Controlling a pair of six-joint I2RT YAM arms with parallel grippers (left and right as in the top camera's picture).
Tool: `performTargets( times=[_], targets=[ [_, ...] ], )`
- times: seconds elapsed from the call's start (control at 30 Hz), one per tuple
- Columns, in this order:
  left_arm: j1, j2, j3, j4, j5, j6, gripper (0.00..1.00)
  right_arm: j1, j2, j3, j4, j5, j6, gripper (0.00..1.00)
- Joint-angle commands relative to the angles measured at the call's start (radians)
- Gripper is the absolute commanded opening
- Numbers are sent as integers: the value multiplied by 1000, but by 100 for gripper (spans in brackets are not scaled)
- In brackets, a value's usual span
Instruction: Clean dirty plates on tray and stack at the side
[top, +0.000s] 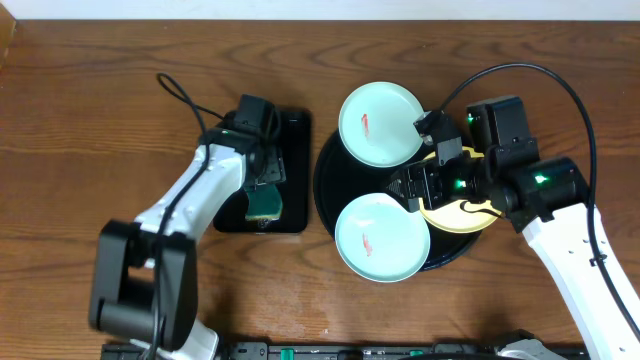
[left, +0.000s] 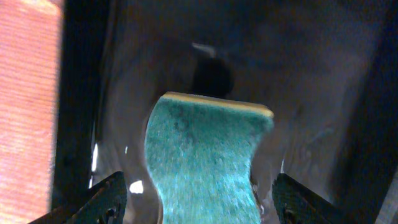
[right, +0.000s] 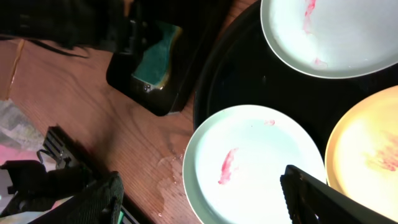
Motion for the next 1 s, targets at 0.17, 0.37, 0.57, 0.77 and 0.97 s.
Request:
performTargets(
  times=[0.17, 0.37, 0.57, 0.77, 0.97],
  targets=[
    [3, 45, -58, 125, -40, 21, 75, 9, -6, 16, -4, -1, 1, 80],
    [3, 127, -62, 175, 6, 19, 9, 9, -6, 16, -4, 0, 1, 81],
    [3, 90, -17, 140, 27, 21, 7, 9, -6, 16, -5, 3, 0, 81],
    [3, -18, 6, 46, 28, 21, 53, 9, -6, 16, -13, 112, 43, 78],
    [2, -66, 2, -116, 87, 20, 55, 9, -6, 16, -73, 361, 181, 79]
  ],
)
